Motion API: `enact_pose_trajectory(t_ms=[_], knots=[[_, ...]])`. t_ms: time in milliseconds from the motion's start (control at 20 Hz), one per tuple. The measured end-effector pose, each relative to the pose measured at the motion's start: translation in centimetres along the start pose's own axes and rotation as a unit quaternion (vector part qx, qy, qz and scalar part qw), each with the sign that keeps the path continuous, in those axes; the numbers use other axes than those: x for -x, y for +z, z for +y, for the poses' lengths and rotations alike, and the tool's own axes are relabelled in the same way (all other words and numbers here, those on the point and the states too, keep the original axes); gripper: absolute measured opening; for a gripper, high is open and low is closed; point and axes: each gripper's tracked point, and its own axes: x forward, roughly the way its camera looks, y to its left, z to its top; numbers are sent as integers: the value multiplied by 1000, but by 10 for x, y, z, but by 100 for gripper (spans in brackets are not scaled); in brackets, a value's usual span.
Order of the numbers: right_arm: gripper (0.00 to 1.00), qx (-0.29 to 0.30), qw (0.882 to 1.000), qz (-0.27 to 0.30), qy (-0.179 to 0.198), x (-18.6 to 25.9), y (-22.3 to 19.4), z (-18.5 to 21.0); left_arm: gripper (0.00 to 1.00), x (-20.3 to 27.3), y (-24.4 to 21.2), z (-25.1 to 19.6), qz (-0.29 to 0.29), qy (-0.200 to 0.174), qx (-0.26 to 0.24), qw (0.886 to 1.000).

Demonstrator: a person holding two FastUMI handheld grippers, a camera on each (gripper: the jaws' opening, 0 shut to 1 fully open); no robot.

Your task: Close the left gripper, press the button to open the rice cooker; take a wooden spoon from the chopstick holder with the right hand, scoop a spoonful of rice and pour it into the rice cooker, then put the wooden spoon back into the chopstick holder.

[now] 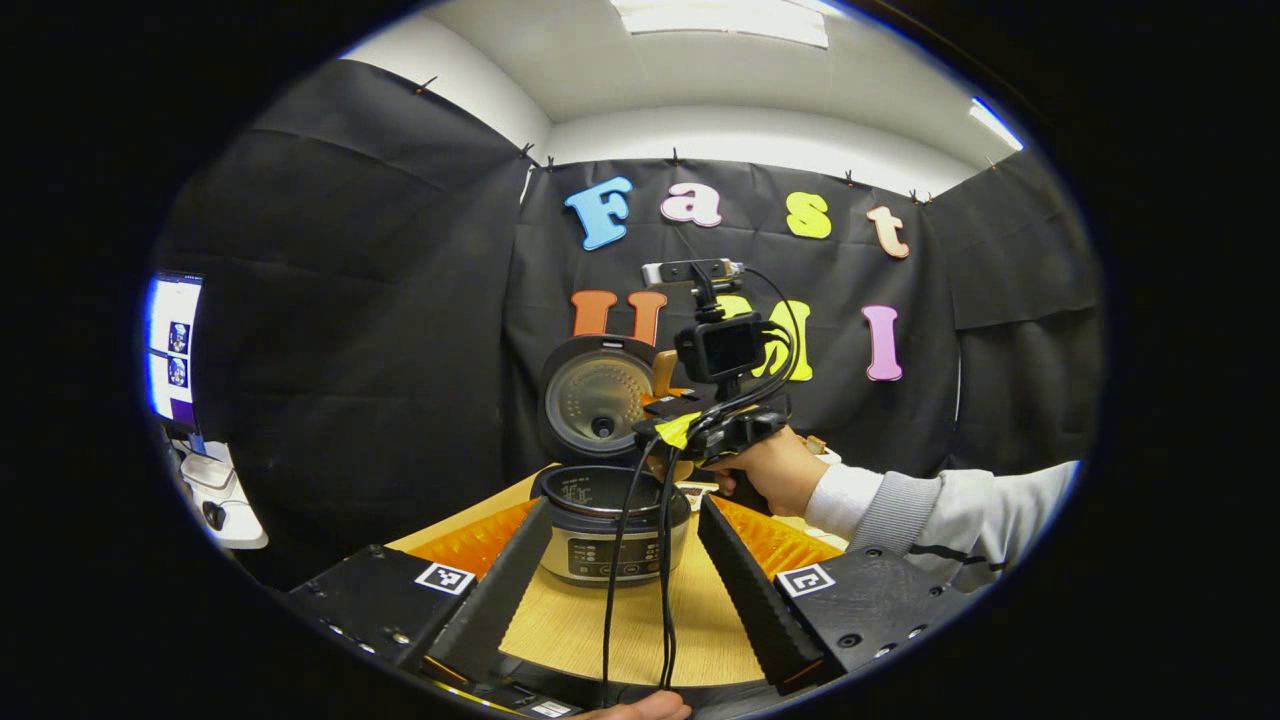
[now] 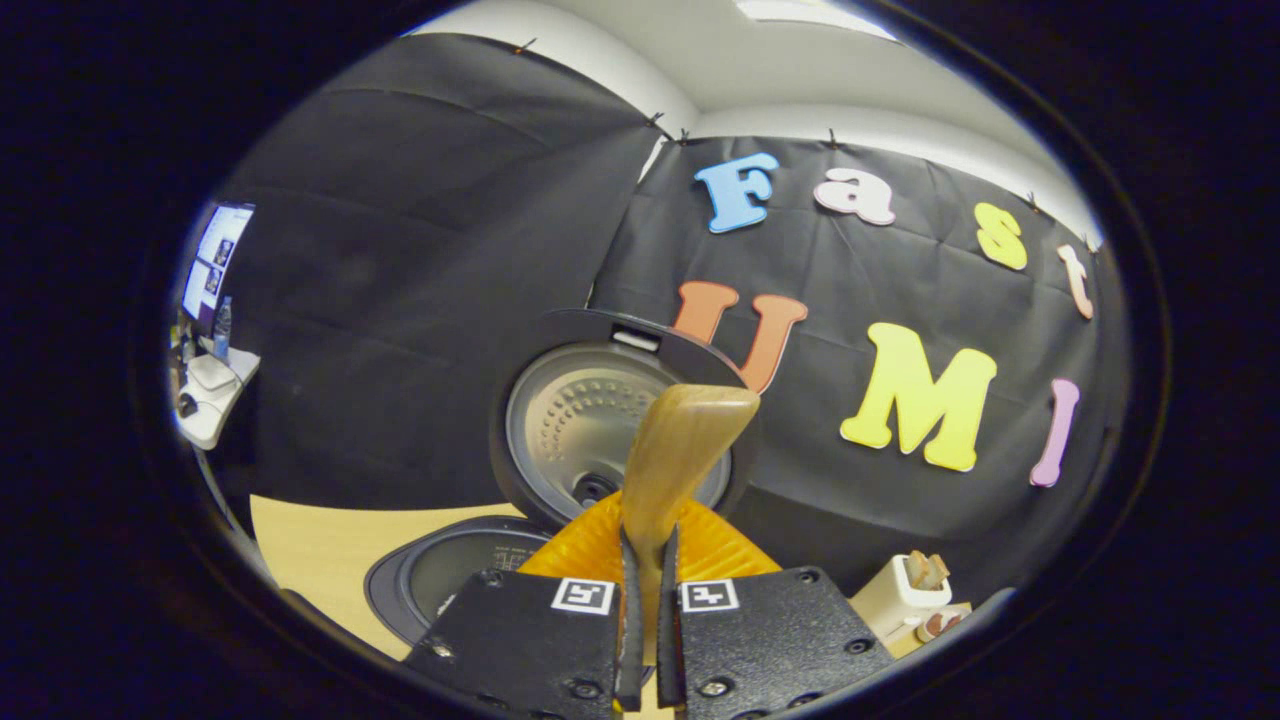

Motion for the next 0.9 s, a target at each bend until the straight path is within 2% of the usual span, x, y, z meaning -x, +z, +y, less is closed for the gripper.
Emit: enact_pose_trajectory(t_ms=[100,300,600,800,900], knots=[[11,13,1000,2,-5,4,2,-4,94,-1,2,-3,-3,-2,-1,1000],[11,-10,1000,5,-23,17,3,-33,94,2,3,-11,-4,-13,2,1000],[11,-43,997,7,-70,54,3,-117,94,3,8,-40,-7,-34,-8,999],[11,-46,993,9,-108,87,-6,-178,94,-4,8,-51,-11,-49,-10,999],[11,-57,992,13,-112,102,-12,-199,94,-3,9,-56,-9,-54,-2,999]])
